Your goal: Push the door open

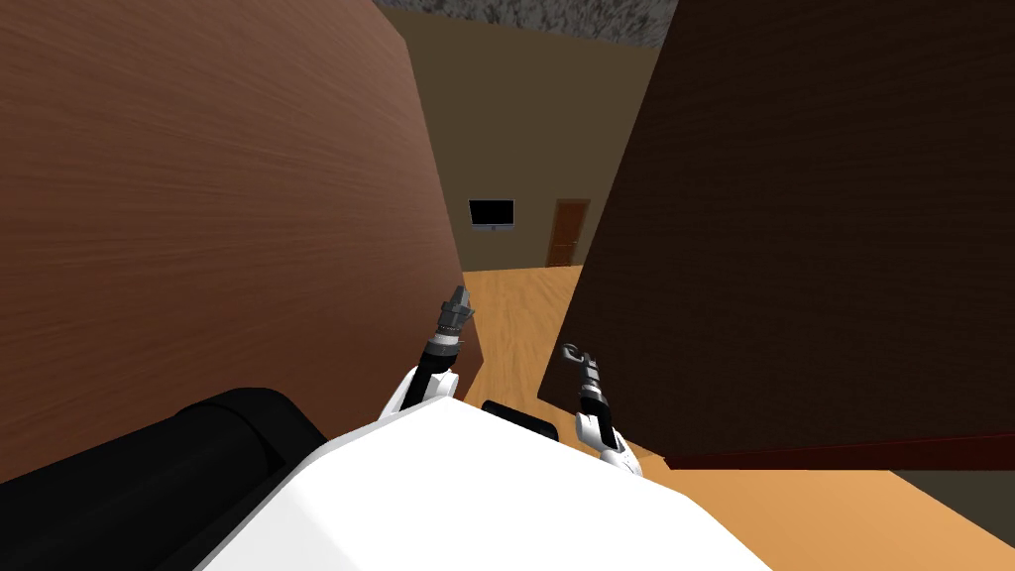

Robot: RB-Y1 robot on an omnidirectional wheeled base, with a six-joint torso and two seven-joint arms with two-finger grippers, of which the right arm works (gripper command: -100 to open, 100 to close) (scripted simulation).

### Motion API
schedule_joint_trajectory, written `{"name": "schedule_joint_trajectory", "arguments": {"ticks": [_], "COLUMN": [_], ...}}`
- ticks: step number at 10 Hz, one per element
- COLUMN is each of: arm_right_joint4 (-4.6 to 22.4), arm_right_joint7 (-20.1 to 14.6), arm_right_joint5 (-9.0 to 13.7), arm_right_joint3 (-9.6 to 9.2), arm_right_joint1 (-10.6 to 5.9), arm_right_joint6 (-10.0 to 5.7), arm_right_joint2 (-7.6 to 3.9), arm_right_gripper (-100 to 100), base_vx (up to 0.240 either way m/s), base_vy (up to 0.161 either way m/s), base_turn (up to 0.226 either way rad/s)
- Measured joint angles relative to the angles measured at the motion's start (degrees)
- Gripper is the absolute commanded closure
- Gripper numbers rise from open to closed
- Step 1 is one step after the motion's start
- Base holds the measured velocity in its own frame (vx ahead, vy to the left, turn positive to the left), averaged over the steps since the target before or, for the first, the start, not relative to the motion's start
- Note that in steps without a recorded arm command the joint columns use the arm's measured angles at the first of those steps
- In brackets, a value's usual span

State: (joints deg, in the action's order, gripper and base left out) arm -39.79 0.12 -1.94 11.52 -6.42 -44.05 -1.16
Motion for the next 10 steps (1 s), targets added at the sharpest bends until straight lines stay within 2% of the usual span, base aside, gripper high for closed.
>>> {"name": "schedule_joint_trajectory", "arguments": {"ticks": [1,5,7,8,9,10], "arm_right_joint4": [-0.14,0.62,-1.34,-2.17,-1.14,-3.0], "arm_right_joint7": [-0.07,0.68,1.29,1.29,1.45,1.82], "arm_right_joint5": [0.03,0.66,0.91,1.06,1.27,1.4], "arm_right_joint3": [0.75,1.99,2.51,2.7,3.1,3.41], "arm_right_joint1": [0.19,0.12,0.89,1.32,0.52,1.55], "arm_right_joint6": [0.08,0.14,1.37,1.69,0.97,1.52], "arm_right_joint2": [0.25,-0.53,-0.55,-0.92,-1.21,-0.94], "arm_right_gripper": [100,100,100,100,100,100], "base_vx": [0.079,0.153,0.218,0.156,0.175,0.124], "base_vy": [0.025,0.006,-0.001,-0.007,-0.007,0.002], "base_turn": [-0.048,-0.032,-0.021,-0.037,-0.048,-0.021]}}
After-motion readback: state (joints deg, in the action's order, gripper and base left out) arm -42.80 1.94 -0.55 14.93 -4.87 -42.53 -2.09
